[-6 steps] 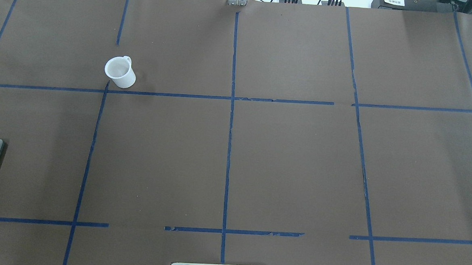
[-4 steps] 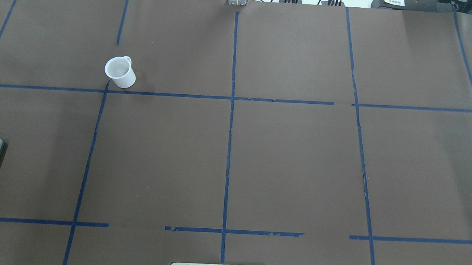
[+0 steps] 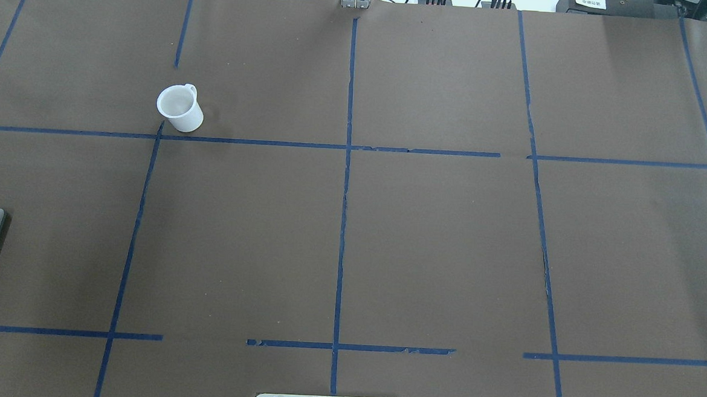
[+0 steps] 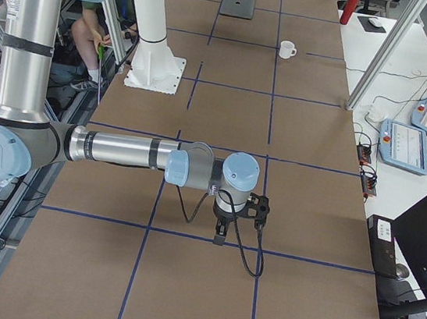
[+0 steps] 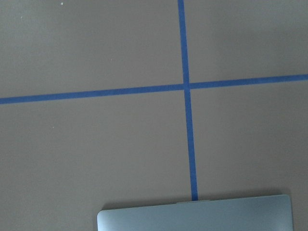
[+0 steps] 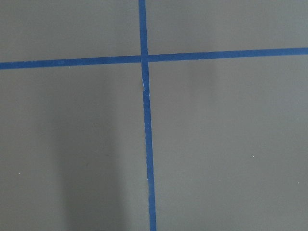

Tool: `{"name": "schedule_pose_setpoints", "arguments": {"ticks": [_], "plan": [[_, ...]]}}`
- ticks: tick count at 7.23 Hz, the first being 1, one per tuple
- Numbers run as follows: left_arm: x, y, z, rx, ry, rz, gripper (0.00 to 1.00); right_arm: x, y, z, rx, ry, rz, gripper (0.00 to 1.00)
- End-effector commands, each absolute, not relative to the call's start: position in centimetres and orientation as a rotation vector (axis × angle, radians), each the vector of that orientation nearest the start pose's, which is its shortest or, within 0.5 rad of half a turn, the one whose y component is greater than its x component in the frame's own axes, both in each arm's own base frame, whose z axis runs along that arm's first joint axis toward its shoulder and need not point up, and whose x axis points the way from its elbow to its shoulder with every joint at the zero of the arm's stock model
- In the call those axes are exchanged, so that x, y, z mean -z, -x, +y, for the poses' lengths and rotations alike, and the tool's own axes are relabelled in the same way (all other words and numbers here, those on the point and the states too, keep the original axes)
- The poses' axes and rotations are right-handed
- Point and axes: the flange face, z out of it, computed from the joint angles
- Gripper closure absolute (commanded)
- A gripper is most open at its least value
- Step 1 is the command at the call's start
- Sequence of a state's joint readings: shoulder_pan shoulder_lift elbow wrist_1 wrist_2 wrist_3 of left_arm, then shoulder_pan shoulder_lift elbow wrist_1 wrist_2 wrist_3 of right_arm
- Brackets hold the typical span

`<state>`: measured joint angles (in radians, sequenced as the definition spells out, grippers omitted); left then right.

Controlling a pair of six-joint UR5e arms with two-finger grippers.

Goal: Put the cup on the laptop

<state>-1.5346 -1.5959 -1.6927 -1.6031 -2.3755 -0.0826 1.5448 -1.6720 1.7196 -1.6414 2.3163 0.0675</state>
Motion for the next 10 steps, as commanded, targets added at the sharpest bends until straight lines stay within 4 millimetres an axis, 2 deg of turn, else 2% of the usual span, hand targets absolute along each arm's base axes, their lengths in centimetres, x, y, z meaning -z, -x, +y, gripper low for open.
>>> {"name": "schedule_pose_setpoints", "arguments": {"ticks": [1,2,3,5,6,7,8,9,10], "plan": [[-48.7,-3.7,-53.3,-0.019,-0.117,0.854,0.00,-64.2,-5.4,-44.8,-0.048,0.057,-0.744,0.00],[-43.9,-6.7,-54.5,-0.026,-0.112,0.865,0.00,-64.2,-5.4,-44.8,-0.048,0.057,-0.744,0.00],[-42.1,-9.6,-55.2,-0.072,-0.102,0.868,0.00,-64.2,-5.4,-44.8,-0.048,0.057,-0.744,0.00],[-39.5,-10.8,-55.9,-0.099,-0.135,0.879,0.00,-64.2,-5.4,-44.8,-0.048,0.057,-0.744,0.00],[-38.1,-13.0,-56.7,-0.089,-0.129,0.869,0.00,-64.2,-5.4,-44.8,-0.048,0.057,-0.744,0.00],[-37.2,-18.5,-57.2,-0.103,-0.098,0.841,0.00,-64.2,-5.4,-44.8,-0.048,0.057,-0.744,0.00],[-35.7,-20.7,-60.0,-0.066,-0.101,0.811,0.00,-64.2,-5.4,-44.8,-0.048,0.057,-0.744,0.00],[-35.3,-21.6,-61.4,-0.071,-0.108,0.811,0.00,-64.2,-5.4,-44.8,-0.048,0.057,-0.744,0.00],[-34.9,-23.4,-62.8,-0.090,-0.118,0.818,0.00,-64.2,-5.4,-44.8,-0.048,0.057,-0.744,0.00]]}}
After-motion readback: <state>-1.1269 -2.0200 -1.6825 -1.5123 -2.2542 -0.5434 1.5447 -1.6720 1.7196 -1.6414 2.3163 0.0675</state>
